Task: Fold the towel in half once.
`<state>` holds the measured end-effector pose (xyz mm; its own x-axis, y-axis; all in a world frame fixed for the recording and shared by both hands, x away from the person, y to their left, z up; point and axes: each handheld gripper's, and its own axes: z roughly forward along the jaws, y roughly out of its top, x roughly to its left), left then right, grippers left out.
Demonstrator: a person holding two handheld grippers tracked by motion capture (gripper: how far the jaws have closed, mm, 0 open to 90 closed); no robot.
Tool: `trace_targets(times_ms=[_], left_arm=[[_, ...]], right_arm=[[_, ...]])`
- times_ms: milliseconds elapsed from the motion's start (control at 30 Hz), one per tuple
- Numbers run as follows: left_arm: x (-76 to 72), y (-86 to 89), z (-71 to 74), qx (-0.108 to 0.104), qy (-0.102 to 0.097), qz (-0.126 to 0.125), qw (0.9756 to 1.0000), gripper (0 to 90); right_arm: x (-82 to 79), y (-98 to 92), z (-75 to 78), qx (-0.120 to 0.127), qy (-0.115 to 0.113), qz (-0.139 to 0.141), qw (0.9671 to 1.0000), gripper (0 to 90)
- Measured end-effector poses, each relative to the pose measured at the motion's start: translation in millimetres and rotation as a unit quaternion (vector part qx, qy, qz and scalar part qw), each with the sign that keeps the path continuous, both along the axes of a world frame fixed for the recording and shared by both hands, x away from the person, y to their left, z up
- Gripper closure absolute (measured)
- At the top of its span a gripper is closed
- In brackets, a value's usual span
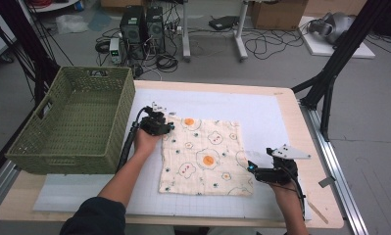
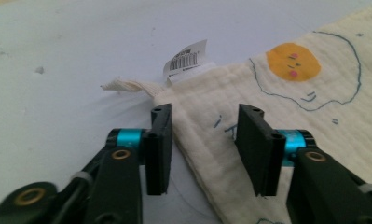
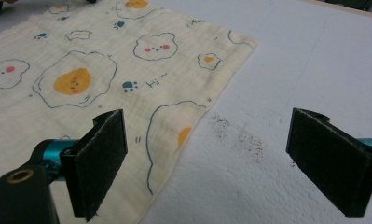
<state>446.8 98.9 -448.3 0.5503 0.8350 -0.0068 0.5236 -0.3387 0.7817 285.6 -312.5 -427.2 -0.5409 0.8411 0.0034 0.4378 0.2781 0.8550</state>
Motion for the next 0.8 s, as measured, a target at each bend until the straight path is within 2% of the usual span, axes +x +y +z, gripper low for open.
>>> trace_targets(times_ms=[100, 167, 267, 400, 533, 667, 800], left_arm=[[-2.1, -3.2, 0.5, 0.0, 0.001, -0.016, 0.9999, 77.7], [-2.9, -4.5, 0.6, -0.007, 0.006, -0.015, 0.9999, 85.5], [-3.1, -2.8, 1.2, -0.027, 0.013, -0.01, 0.9995, 86.3], [-3.6, -1.7, 3.2, -0.035, 0.01, -0.01, 0.9993, 86.4], [-4.3, -1.5, 5.7, -0.046, 0.004, -0.01, 0.9989, 86.4], [-4.9, -0.3, 7.4, -0.053, 0.004, -0.01, 0.9985, 86.4], [-5.2, 1.1, 9.8, -0.067, 0.004, -0.007, 0.9977, 86.3]], right_arm=[[0.1, 0.4, -0.2, -0.002, 0.0, 0.001, 1.0, 11.6], [0.3, 0.5, -0.2, -0.002, 0.0, 0.001, 1.0, 11.6], [2.8, 0.7, -0.1, 0.0, 0.003, 0.0, 1.0, 11.6], [11.5, 3.3, -0.5, 0.009, 0.006, -0.012, 0.9999, 11.6], [22.8, 8.6, -1.7, -0.003, 0.019, -0.004, 0.9998, 11.6], [43.8, 15.2, -0.3, -0.006, 0.027, 0.0, 0.9996, 11.6], [67.7, 23.5, 1.8, -0.019, 0.035, -0.002, 0.9992, 11.4]])
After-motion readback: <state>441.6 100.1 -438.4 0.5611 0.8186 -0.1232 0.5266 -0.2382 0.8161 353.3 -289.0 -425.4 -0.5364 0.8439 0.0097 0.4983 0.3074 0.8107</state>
